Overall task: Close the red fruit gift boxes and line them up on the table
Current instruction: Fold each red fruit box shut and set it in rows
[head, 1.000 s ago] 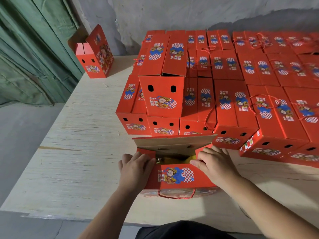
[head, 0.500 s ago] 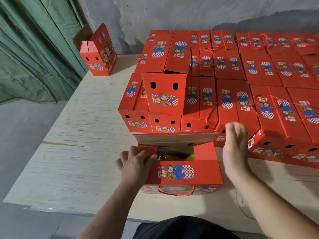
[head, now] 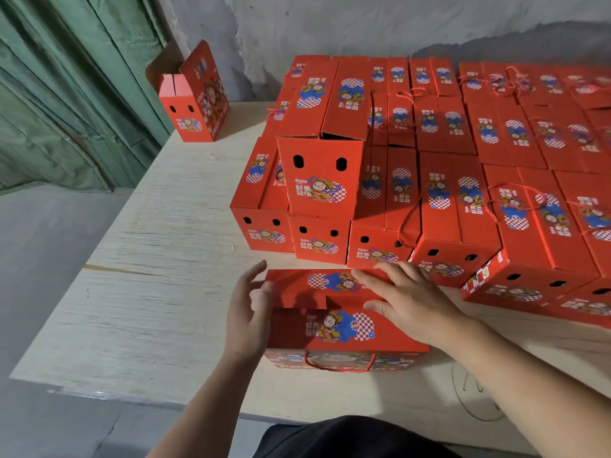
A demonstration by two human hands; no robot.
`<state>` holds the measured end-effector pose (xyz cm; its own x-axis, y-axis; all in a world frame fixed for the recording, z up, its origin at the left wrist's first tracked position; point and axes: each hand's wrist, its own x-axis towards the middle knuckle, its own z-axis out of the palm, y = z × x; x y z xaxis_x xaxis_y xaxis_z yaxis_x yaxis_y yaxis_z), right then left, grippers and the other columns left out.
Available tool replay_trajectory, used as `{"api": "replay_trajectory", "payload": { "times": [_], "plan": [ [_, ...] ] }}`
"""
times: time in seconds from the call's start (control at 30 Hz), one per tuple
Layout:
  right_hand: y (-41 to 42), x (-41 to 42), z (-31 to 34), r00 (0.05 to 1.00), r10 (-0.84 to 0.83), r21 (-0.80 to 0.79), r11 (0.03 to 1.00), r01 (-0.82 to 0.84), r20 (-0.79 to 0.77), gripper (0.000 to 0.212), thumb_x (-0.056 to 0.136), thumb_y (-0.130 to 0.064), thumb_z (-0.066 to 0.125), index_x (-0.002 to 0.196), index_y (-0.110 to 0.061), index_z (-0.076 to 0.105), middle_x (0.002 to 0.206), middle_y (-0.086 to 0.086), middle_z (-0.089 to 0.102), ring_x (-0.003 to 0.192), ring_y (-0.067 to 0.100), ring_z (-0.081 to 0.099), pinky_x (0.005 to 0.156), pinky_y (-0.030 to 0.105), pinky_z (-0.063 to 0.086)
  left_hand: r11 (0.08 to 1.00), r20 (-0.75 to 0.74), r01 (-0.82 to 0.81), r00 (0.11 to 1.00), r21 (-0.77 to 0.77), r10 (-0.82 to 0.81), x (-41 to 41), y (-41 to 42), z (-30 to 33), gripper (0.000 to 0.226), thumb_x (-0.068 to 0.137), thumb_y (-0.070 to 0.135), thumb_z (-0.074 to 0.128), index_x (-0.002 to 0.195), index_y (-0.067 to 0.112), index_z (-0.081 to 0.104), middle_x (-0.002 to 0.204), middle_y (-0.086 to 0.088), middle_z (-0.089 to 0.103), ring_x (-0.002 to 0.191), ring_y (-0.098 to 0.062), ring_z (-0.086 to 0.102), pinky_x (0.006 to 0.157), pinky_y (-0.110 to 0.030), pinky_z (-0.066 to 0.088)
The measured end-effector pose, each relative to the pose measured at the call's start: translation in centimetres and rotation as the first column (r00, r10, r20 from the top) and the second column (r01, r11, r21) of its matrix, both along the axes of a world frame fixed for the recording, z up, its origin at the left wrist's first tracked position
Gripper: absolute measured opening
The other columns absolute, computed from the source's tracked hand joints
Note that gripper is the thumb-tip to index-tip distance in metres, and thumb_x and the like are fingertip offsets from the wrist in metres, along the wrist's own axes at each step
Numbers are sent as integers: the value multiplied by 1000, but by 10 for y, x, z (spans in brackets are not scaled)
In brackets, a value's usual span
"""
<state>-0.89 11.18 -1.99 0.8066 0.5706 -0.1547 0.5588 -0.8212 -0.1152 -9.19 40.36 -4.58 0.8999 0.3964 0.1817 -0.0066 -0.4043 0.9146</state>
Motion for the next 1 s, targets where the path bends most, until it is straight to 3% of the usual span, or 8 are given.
{"api": "replay_trajectory", "payload": {
  "times": [0.1,0.3,0.47,0.57,0.7,0.8,0.93,1.0],
  "plan": [
    [1,5,1,998,41,-56,998,-38,42,65,97,-66,17,158,-46,27,148,5,51,132,31,46,108,45,39,658,-114,213,975,722,-190,28,16,-8,53,87,67,59,132,39,63,134,20,63,128,-19,46,105,-41,37],
    [3,7,0,999,44,-119,992,-40,31,68,93,-69,8,158,-50,16,151,7,46,132,33,45,106,47,40,359,12,188,874,914,-486,58,23,-7,38,98,55,60,119,25,68,92,0,54,76,-27,55,65,-39,53],
    [2,8,-6,999,37,-106,994,-40,-35,67,90,-78,-7,152,-56,-20,159,5,22,138,32,26,112,51,25,169,-190,322,827,932,-529,61,22,-3,52,108,56,33,148,27,49,112,-7,53,94,-27,51,83,-47,54],
    [3,2,-10,994,43,-76,996,-51,-105,75,86,-88,1,149,-57,-27,165,5,7,146,35,8,116,56,13,134,-398,517,778,846,-487,57,19,-3,59,109,58,21,162,32,25,148,-15,47,136,-37,45,117,-60,33],
    [6,-1,-11,989,10,-69,997,-20,-147,79,83,-93,6,145,-61,-29,170,3,-10,153,36,-7,120,55,-4,139,-563,640,744,756,-360,54,6,-3,79,91,83,-4,159,44,-17,170,-11,14,154,-39,19,126,-61,8],
    [4,2,-9,981,13,-17,1000,-17,-193,82,81,-94,13,149,-62,-21,169,-3,-7,154,30,-6,121,53,-1,138,-579,651,738,746,-347,53,4,0,81,86,87,-7,156,48,-23,172,-6,8,156,-36,11,126,-59,5],
    [-5,9,-6,987,-98,182,976,120,-127,79,89,-84,14,156,-44,27,160,-12,34,148,16,28,118,38,20,448,-519,559,825,698,-223,46,-3,-6,86,87,91,4,161,46,2,168,7,21,157,-27,9,127,-55,-1],
    [7,8,-7,982,-161,151,973,174,-96,80,92,-79,9,154,-35,34,153,-9,44,143,20,37,116,41,25,530,-538,506,836,681,-108,47,-12,-10,94,82,95,4,160,43,9,164,9,28,154,-25,13,125,-58,9]
  ]
}}
